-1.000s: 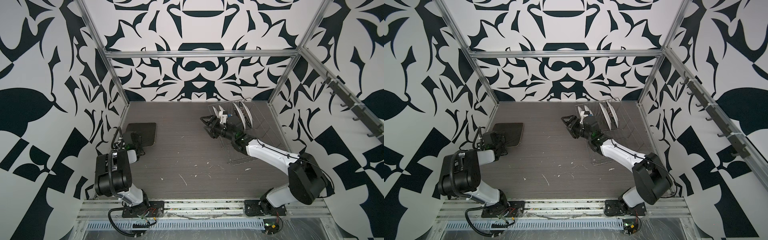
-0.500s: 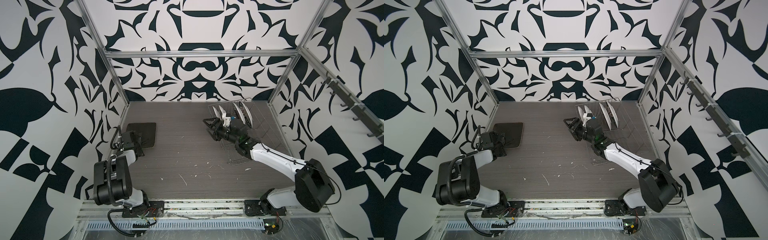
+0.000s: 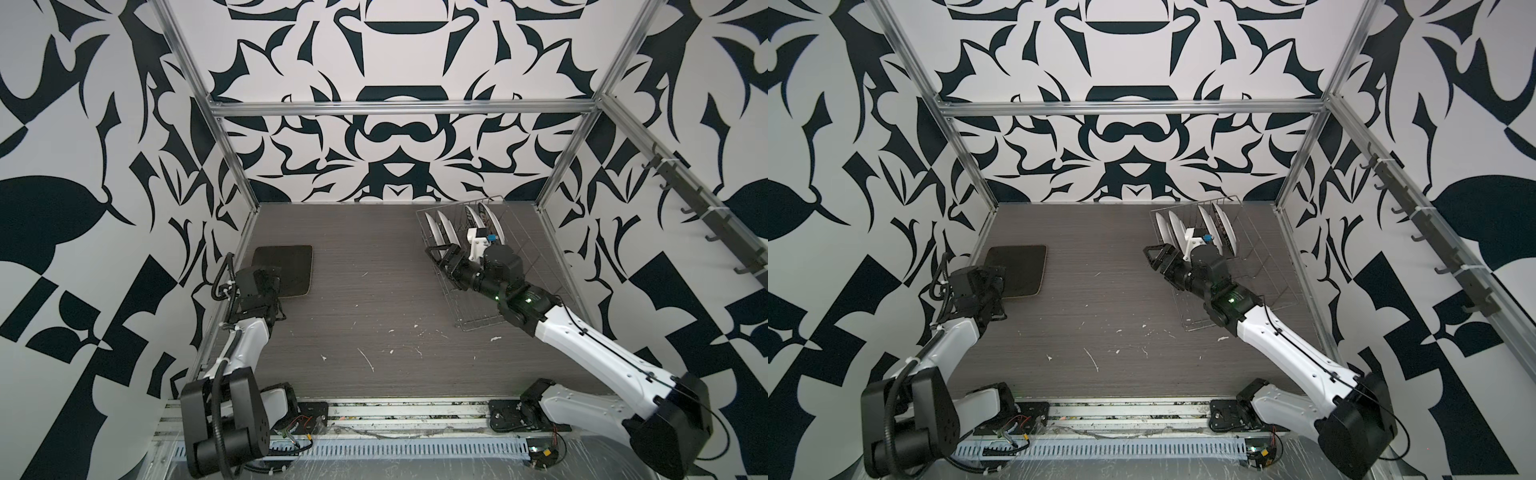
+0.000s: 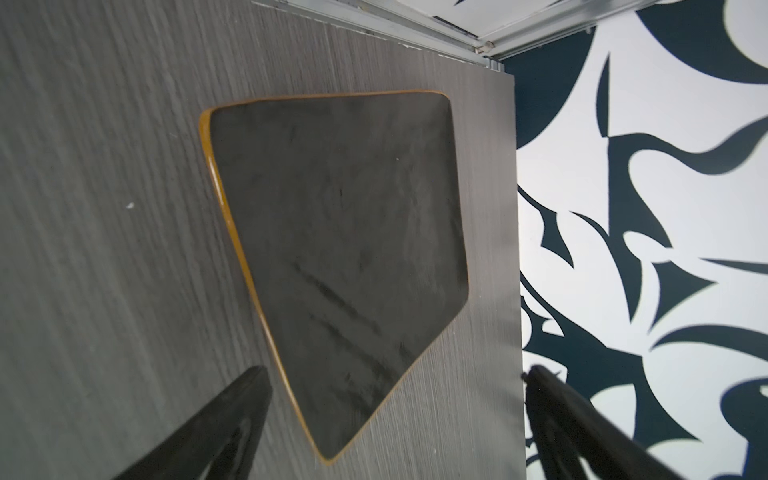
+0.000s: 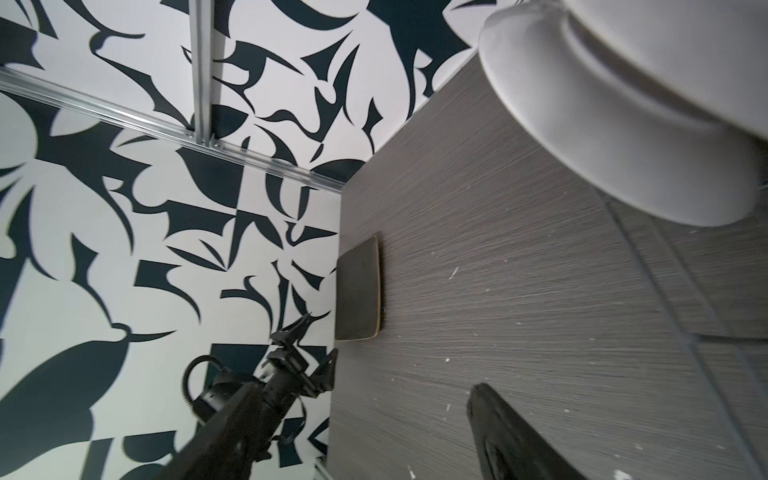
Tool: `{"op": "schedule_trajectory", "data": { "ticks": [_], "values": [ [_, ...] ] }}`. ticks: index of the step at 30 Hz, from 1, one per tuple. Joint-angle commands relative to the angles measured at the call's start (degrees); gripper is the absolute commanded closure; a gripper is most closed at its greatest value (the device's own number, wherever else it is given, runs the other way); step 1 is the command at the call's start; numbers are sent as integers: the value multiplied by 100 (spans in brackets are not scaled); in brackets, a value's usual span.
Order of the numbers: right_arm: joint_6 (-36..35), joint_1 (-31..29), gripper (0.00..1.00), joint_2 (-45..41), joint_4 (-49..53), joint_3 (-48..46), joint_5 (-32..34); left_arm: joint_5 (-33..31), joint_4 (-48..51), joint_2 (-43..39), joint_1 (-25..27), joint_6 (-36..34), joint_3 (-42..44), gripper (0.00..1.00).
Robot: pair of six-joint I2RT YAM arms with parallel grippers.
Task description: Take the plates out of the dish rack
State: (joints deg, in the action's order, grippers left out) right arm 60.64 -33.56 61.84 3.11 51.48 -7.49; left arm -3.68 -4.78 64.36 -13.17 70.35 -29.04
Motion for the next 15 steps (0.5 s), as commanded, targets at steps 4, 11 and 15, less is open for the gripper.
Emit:
{"op": "schedule_trajectory", "data": {
  "ticks": [4, 11, 15],
  "values": [
    [-2196, 30, 18, -496, 2267, 1145, 1422, 788, 524, -833, -6, -1075, 73, 1],
    [-3509, 32, 18, -195, 3528, 1733, 2915, 1852, 965, -1356, 342, -2066, -49, 1],
    [-4090, 34, 16, 349, 4089, 2079, 3763, 1827, 1124, -1603, 879, -2210, 44, 1]
  ]
}}
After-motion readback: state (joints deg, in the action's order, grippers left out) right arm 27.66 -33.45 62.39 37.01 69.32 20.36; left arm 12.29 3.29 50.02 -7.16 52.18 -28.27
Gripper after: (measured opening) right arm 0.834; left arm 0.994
